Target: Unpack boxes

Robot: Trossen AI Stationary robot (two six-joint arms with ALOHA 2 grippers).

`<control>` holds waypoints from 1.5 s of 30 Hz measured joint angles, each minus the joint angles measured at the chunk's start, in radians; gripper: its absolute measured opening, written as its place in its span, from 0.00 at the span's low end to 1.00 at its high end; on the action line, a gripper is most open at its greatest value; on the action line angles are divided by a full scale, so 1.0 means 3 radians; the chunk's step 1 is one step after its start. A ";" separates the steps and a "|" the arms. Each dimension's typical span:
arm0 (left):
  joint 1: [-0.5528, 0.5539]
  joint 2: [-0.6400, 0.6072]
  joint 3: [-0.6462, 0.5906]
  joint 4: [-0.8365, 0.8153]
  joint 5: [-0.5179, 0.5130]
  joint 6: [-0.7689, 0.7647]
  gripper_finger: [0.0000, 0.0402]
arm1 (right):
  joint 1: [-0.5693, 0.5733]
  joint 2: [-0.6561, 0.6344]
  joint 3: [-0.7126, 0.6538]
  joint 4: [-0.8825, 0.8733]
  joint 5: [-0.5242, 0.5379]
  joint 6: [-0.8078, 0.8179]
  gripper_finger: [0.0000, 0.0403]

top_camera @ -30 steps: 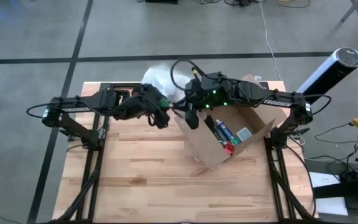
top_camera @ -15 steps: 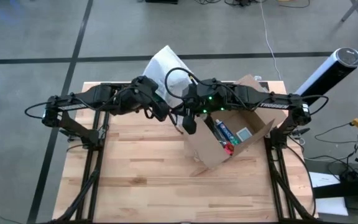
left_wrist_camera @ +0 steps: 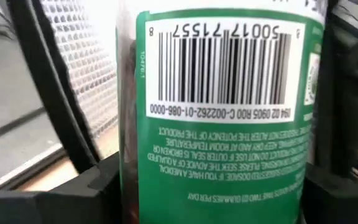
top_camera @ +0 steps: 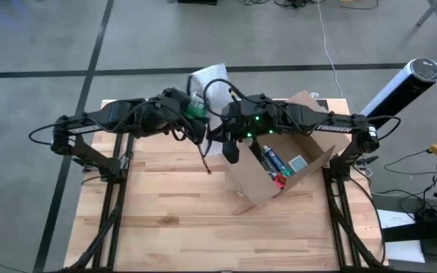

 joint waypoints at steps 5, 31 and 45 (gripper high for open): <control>0.0000 0.0006 -0.0006 -0.0006 0.0235 -0.0110 0.65 | 0.0001 0.0000 0.0025 0.0094 -0.0102 0.0098 0.00; 0.0022 -0.0005 -0.0011 -0.0761 0.1176 -0.0690 0.65 | -0.0001 0.0000 0.0145 -0.0014 -0.0062 0.0176 0.00; 0.0046 0.0145 -0.0011 -0.0472 0.1352 -0.0666 0.68 | 0.0001 0.0028 0.0148 0.0069 -0.0190 0.0276 0.00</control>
